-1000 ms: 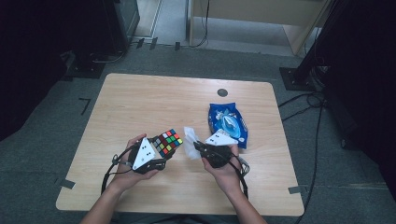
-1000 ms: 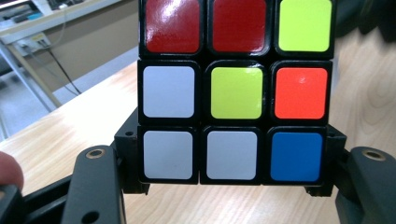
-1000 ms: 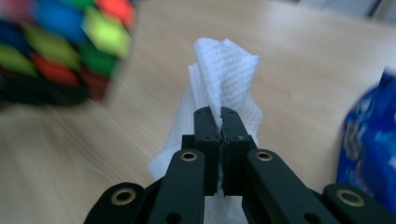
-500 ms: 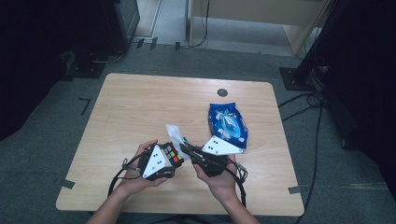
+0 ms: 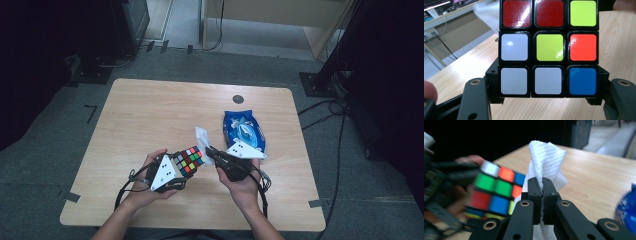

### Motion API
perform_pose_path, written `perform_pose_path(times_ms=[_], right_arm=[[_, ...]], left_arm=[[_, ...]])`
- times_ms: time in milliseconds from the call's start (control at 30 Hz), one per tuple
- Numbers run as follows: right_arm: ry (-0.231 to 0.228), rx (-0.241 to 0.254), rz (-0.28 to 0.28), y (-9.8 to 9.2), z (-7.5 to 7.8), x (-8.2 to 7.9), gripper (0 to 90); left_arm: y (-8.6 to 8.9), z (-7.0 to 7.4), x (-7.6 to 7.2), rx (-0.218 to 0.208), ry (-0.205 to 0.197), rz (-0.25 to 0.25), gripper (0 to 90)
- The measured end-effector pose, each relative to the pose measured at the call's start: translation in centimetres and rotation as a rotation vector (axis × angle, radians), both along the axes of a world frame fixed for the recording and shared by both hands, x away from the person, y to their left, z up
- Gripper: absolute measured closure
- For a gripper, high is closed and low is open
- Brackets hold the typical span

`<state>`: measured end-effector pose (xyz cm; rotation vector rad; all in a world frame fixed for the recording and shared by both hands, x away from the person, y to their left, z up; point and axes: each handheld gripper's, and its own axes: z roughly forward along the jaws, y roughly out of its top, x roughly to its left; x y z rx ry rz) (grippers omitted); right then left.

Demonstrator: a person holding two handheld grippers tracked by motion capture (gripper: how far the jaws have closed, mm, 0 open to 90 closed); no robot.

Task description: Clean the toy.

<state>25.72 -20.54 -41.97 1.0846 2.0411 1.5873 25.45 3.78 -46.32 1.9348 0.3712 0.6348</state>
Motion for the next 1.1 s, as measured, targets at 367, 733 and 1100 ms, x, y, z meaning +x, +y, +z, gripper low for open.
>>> perform_pose_path(times_ms=[367,733,1100], right_arm=[[-0.037,0.036,0.111,1.9,0.9,-1.4,88.4],[0.178,-0.178,-0.058,-0.8,-3.3,2.4,88.1],[0.316,-0.342,-0.064,-1.3,-5.3,3.5,86.0]], left_arm=[[-0.2,0.1,-0.3,0.007,-0.007,-0.004,34.5],[0.6,0.4,0.2,-0.024,-0.002,0.025,34.5],[1.3,0.1,1.0,-0.044,0.012,0.105,34.5]])
